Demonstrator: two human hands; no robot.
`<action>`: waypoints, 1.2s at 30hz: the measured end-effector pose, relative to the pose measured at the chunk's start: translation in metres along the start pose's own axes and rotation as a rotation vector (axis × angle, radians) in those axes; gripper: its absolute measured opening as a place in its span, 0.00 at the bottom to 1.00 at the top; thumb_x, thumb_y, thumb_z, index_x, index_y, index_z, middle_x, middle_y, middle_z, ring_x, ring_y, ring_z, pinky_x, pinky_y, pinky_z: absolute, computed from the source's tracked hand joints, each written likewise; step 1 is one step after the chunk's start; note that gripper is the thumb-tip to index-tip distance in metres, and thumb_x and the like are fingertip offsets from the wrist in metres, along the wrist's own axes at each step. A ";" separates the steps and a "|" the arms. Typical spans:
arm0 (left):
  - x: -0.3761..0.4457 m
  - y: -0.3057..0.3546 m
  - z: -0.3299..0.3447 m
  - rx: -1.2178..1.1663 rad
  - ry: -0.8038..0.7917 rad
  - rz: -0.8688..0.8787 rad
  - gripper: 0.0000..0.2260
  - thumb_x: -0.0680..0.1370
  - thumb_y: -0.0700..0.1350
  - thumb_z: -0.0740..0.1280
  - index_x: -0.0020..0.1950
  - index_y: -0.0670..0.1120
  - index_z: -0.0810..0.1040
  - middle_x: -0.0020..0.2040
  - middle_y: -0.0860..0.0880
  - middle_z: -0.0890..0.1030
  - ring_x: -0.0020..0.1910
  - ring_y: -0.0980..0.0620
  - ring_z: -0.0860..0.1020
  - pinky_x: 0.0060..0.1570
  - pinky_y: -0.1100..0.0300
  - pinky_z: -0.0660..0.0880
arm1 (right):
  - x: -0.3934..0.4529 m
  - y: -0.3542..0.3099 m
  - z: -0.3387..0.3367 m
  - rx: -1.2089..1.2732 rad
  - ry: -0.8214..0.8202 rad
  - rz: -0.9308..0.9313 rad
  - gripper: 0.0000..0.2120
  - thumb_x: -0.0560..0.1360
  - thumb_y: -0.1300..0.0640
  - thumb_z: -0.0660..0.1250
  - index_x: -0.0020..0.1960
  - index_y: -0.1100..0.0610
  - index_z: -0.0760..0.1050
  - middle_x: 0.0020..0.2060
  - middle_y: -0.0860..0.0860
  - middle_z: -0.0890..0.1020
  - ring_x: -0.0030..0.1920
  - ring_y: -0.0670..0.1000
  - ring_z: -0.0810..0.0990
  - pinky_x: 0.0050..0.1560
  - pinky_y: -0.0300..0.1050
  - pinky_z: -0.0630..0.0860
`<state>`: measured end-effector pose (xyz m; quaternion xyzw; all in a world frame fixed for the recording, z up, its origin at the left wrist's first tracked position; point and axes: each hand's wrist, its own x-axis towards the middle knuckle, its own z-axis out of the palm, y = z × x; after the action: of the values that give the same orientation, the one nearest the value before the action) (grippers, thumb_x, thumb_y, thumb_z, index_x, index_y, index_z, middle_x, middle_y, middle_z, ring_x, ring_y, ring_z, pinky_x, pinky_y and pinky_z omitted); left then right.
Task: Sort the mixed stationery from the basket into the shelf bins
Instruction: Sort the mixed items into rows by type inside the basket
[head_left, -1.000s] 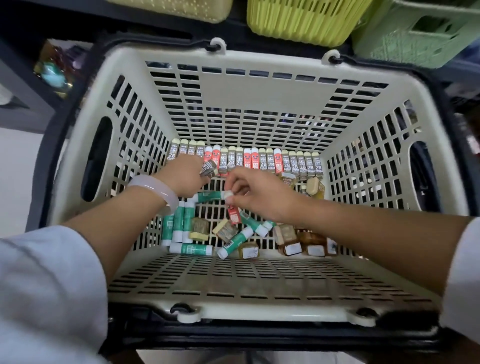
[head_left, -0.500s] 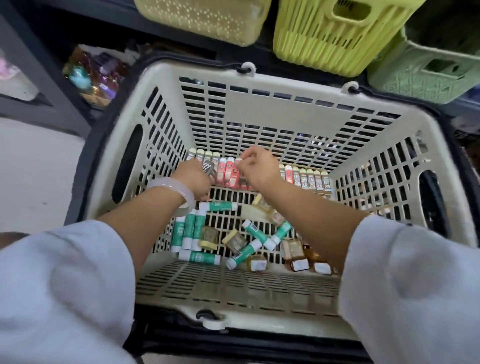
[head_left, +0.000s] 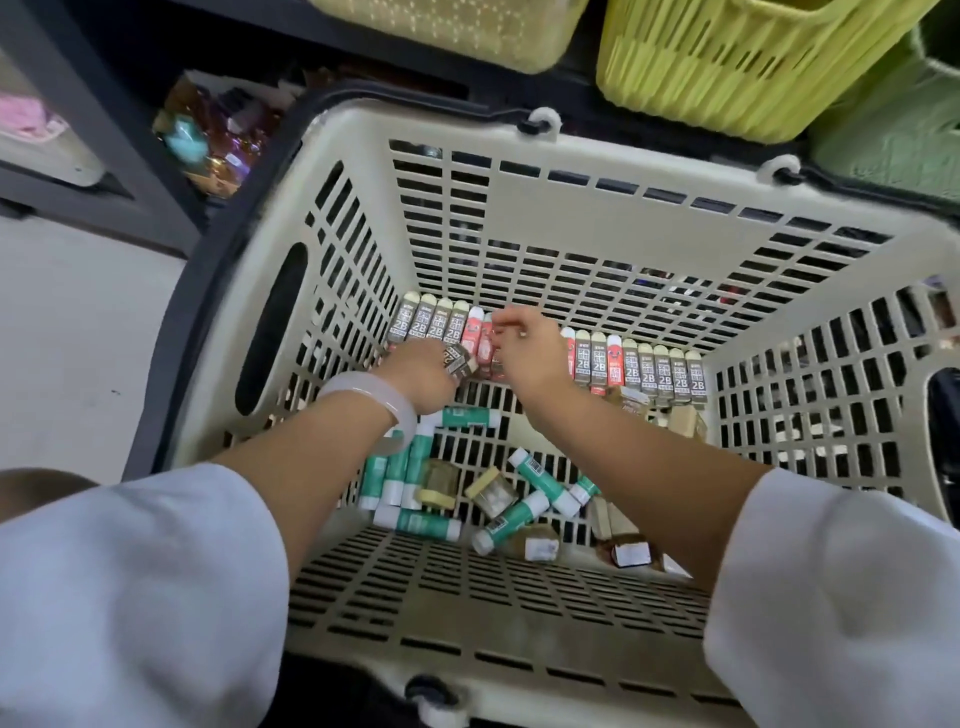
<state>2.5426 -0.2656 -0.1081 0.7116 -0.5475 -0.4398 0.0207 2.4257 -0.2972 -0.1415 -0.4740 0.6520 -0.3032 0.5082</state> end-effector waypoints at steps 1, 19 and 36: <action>0.000 0.000 0.000 -0.003 0.032 -0.004 0.10 0.79 0.40 0.60 0.58 0.39 0.76 0.54 0.41 0.78 0.50 0.45 0.76 0.45 0.57 0.71 | -0.004 0.000 0.000 0.037 -0.071 0.029 0.13 0.78 0.68 0.54 0.52 0.59 0.76 0.48 0.55 0.78 0.45 0.53 0.79 0.41 0.41 0.80; 0.004 -0.001 0.001 -0.639 -0.013 -0.074 0.15 0.78 0.41 0.64 0.64 0.38 0.72 0.54 0.39 0.79 0.39 0.50 0.80 0.33 0.66 0.79 | -0.010 0.002 -0.024 0.089 -0.209 0.035 0.05 0.75 0.61 0.67 0.46 0.54 0.72 0.40 0.57 0.80 0.38 0.53 0.80 0.44 0.48 0.81; 0.010 -0.006 0.004 -0.428 -0.041 0.008 0.15 0.80 0.48 0.60 0.64 0.43 0.70 0.53 0.47 0.79 0.49 0.52 0.78 0.48 0.56 0.78 | -0.015 -0.004 -0.034 -0.012 -0.213 -0.042 0.07 0.78 0.63 0.60 0.53 0.55 0.73 0.53 0.55 0.77 0.54 0.53 0.78 0.55 0.49 0.78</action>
<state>2.5448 -0.2694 -0.1193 0.6797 -0.4446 -0.5604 0.1621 2.3952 -0.2873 -0.1223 -0.5199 0.5860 -0.2579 0.5655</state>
